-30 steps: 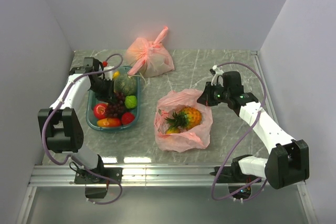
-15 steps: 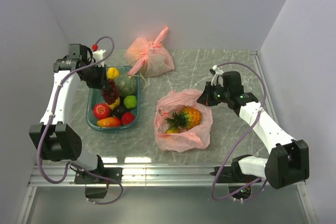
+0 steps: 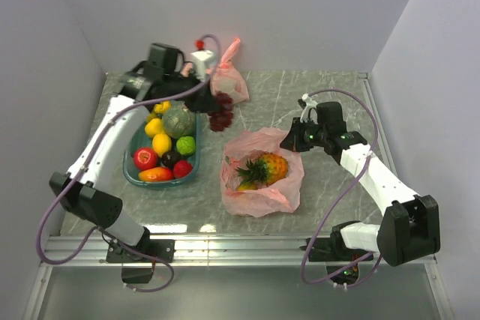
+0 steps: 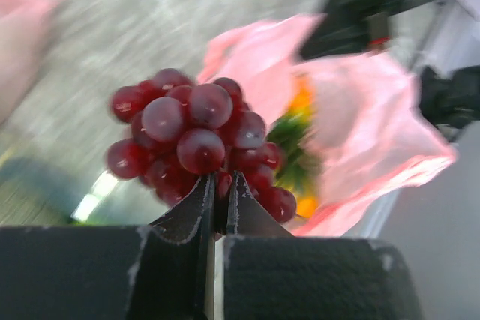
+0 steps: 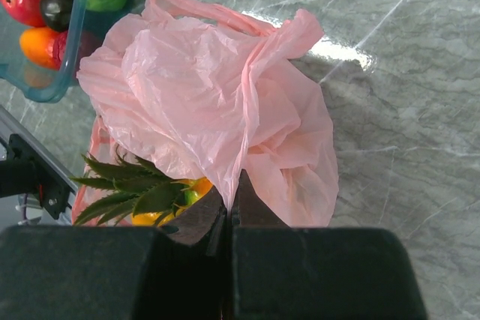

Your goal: Place the fake fruits into the plastic bag and tie a complex knot

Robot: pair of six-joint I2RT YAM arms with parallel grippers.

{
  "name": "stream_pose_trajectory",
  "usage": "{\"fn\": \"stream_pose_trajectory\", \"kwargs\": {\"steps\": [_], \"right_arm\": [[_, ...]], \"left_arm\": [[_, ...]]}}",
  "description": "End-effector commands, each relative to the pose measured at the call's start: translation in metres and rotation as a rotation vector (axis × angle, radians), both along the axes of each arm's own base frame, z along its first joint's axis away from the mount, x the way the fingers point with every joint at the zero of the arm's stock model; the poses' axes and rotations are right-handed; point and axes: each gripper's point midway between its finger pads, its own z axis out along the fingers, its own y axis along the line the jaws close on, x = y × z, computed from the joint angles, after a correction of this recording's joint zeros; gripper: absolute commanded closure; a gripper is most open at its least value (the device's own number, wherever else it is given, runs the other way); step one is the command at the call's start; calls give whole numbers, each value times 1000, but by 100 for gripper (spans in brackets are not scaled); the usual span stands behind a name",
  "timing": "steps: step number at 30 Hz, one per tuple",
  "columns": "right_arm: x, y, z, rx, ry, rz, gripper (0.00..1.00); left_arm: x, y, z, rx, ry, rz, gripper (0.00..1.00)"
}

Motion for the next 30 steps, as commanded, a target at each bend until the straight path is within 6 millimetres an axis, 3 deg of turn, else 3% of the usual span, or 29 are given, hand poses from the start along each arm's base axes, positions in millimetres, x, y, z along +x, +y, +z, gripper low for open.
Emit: {"fn": "stream_pose_trajectory", "kwargs": {"steps": [1, 2, 3, 6, 9, 11, 15, 19, 25, 26, 29, 30], "right_arm": [[8, 7, 14, 27, -39, 10, 100], [9, 6, 15, 26, -39, 7, 100], [10, 6, 16, 27, -39, 4, 100], [13, 5, 17, 19, -41, -9, 100], [16, 3, 21, 13, -47, -20, 100], [17, 1, 23, 9, -56, -28, 100], [18, -1, 25, 12, -63, -37, 100], [17, -1, 23, 15, -56, -37, 100], [15, 1, 25, 26, -59, -25, 100], [15, 1, 25, 29, -58, -21, 100], [11, 3, 23, 34, -51, -9, 100], [10, 2, 23, 33, -54, -8, 100]], "left_arm": [[-8, -70, 13, -128, -57, -158, 100], [-8, -84, 7, -141, -81, -189, 100], [-22, -108, -3, -140, -67, -254, 100], [-56, -148, -27, -140, -42, -395, 100], [-94, -165, -54, -119, 12, -513, 100], [-110, -161, -81, -83, 64, -539, 100], [-141, -149, -110, -37, 149, -610, 100], [-182, -135, -152, 63, 327, -740, 100], [-187, -131, -167, 150, 383, -836, 99], [-183, -136, -160, 152, 356, -849, 98], [-167, -150, -155, 168, 293, -798, 77], [-161, -155, -149, 155, 257, -793, 58]]}}
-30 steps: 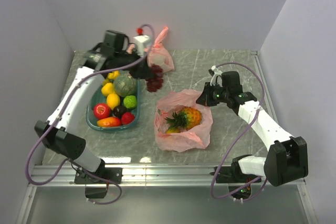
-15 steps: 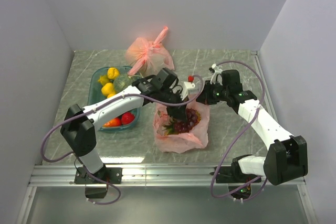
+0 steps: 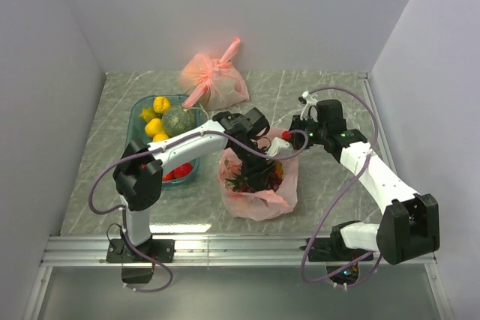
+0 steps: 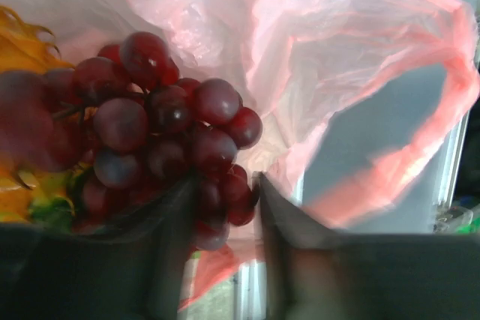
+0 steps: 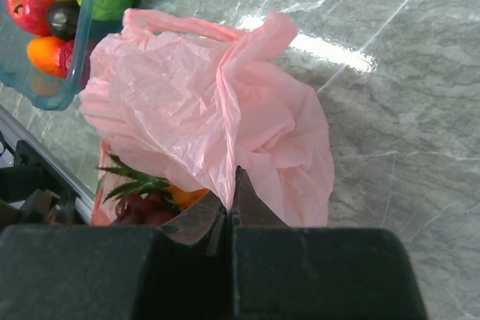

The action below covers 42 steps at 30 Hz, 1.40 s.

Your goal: Place the fake fruits into the plastic bag and tie a complex knot

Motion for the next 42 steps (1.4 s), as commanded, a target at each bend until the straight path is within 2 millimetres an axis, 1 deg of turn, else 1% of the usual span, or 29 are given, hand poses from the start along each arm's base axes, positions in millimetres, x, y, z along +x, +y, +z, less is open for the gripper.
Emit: {"fn": "stream_pose_trajectory", "kwargs": {"steps": [1, 2, 3, 4, 5, 6, 7, 8, 11, 12, 14, 15, 17, 18, 19, 20, 21, 23, 24, 25, 26, 28, 29, 31, 32, 34, 35, 39, 42], "right_arm": [[4, 2, 15, 22, -54, 11, 100], [2, 1, 13, 19, -49, 13, 100], [1, 1, 14, 16, -47, 17, 100], [0, 1, 14, 16, -49, 20, 100], [-1, 1, 15, 15, -56, 24, 100], [-2, 0, 15, 14, -57, 25, 100], [-3, 1, 13, 14, -51, 29, 100], [-4, 0, 12, 13, -53, 29, 100], [-6, 0, 11, 9, -54, 34, 100], [-6, 0, 11, 8, -57, 35, 100], [-7, -1, 10, 3, -58, 37, 100], [-7, -1, 11, 3, -66, 35, 100], [-9, -1, 9, 0, -62, 39, 100], [-9, -2, 9, -2, -61, 38, 100], [-8, -2, 9, -1, -60, 36, 100], [-8, -2, 8, -4, -58, 38, 100], [-8, -2, 7, -5, -56, 40, 100], [-8, -1, 5, 0, -44, 42, 100], [-7, 0, 4, -1, -44, 44, 100], [-7, 0, 4, 2, -38, 43, 100], [-6, 1, 4, 3, -33, 44, 100], [-4, 1, 5, -1, -35, 41, 100], [-3, 0, 5, -2, -37, 38, 100], [-3, 1, 4, -2, -32, 40, 100], [-2, 1, 4, 0, -29, 39, 100], [-2, 1, 4, -2, -25, 38, 100], [-1, 1, 4, -5, -28, 37, 100], [-2, 0, 3, -12, -23, 38, 100], [-1, -1, 2, -13, -20, 34, 100]], "left_arm": [[15, -15, 35, -78, -115, -1, 52], [21, -18, 44, -90, -148, 11, 46], [25, -17, 53, -96, -181, 23, 37], [31, -16, 59, -104, -206, 45, 35], [41, -8, 73, -126, -237, 91, 32], [48, -2, 81, -146, -244, 121, 22], [57, 2, 90, -166, -241, 167, 21], [74, 17, 109, -204, -248, 235, 20], [113, 45, 143, -255, -258, 414, 20], [140, 75, 157, -271, -285, 529, 18], [167, 109, 166, -274, -294, 673, 14], [191, 148, 171, -260, -327, 794, 11], [218, 193, 164, -189, -371, 949, 10], [238, 232, 160, -155, -381, 1062, 10], [251, 256, 156, -110, -396, 1157, 10], [266, 290, 148, -74, -395, 1252, 10], [274, 303, 145, -60, -368, 1323, 11], [292, 334, 138, 3, -404, 1439, 12], [303, 346, 126, 44, -406, 1479, 16], [310, 353, 123, 70, -422, 1505, 16], [319, 359, 106, 116, -409, 1519, 16], [330, 364, 97, 145, -408, 1533, 18], [337, 367, 78, 182, -377, 1537, 18], [346, 369, 69, 195, -366, 1544, 19], [350, 370, 53, 219, -342, 1545, 18], [358, 372, 41, 234, -332, 1566, 18], [360, 373, 27, 254, -308, 1569, 18], [374, 371, 10, 246, -313, 1574, 18], [382, 365, -2, 245, -316, 1560, 19]]}}
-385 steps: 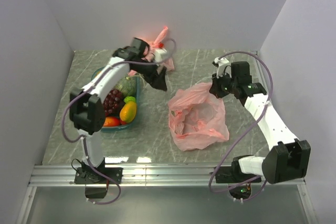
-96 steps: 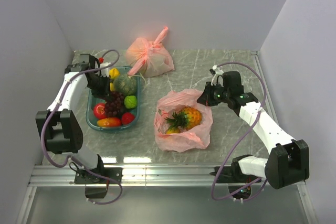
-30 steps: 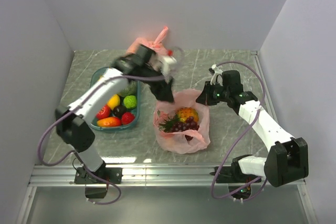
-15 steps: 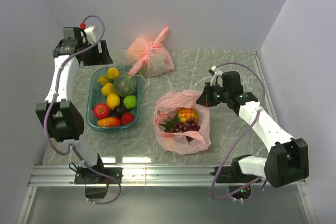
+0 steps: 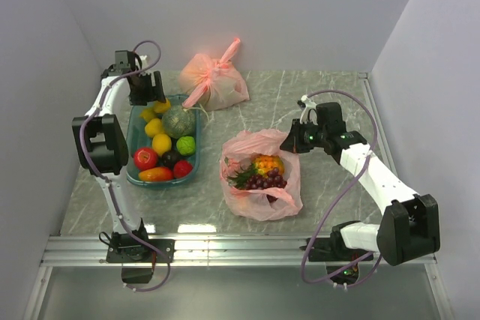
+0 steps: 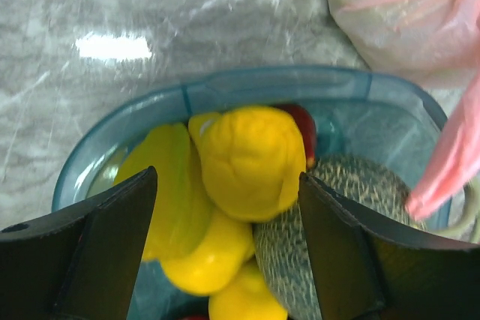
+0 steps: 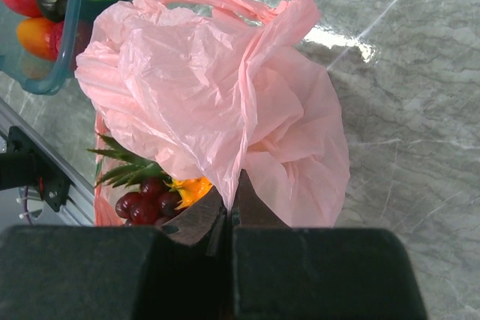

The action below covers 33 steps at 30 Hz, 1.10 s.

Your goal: Place the fake fruits into the plastic bag and tie a complex knot

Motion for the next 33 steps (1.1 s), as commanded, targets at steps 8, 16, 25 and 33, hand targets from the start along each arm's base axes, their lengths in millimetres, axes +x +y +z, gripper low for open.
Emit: {"fn": "stream_pose_trajectory", "kwargs": {"steps": [8, 16, 25, 33], "right_arm": [[11, 0, 11, -7, -32, 2, 100], [11, -2, 12, -11, -44, 2, 100], [9, 0, 15, -7, -50, 6, 100], [14, 2, 18, 11, -45, -2, 100]], "left_arm": [[32, -18, -13, -22, -55, -10, 27], [24, -23, 38, -33, -141, -56, 67], [-40, -90, 149, -90, -308, -319, 100], [-153, -248, 178, -406, -322, -789, 100]]}}
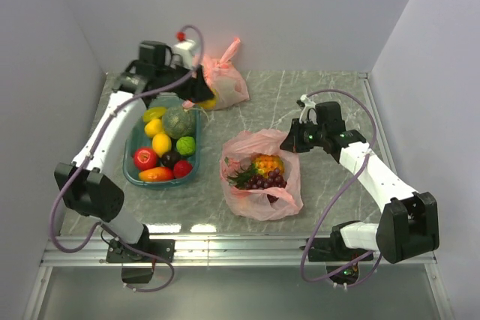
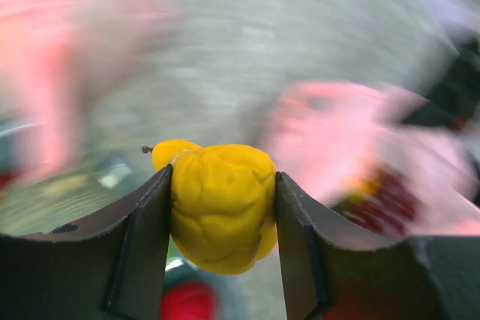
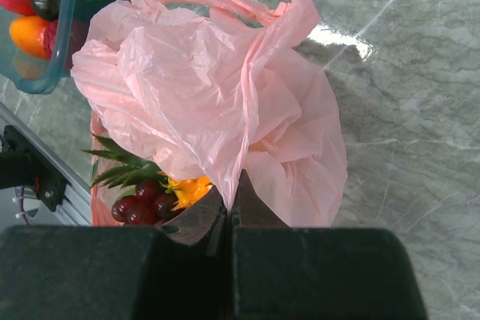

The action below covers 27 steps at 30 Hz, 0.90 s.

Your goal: Place the fake fruits into the plastic bag and tie a complex knot

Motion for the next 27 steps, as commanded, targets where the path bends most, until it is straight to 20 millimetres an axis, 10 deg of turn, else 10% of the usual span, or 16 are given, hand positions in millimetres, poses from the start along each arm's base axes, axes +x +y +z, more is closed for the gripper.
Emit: {"fn": "stream_pose_trajectory", "kwargs": {"steps": [1, 7, 10, 15, 27], "right_arm": [[13, 3, 21, 23, -48, -5, 100], [16, 3, 23, 31, -41, -13, 100], [17, 4, 29, 55, -44, -13, 100], [16, 5, 40, 82, -58, -8, 100], [8, -4, 52, 131, -82, -24, 100]], "left_arm": [[-72, -88, 3, -148, 55, -350, 100], [-170, -173, -5, -270, 133, -758, 100], [-188, -194, -25, -262, 160, -831, 100], [-176, -221, -48, -232, 80, -817, 100], [-72, -224, -116, -4, -60, -476, 100]]}}
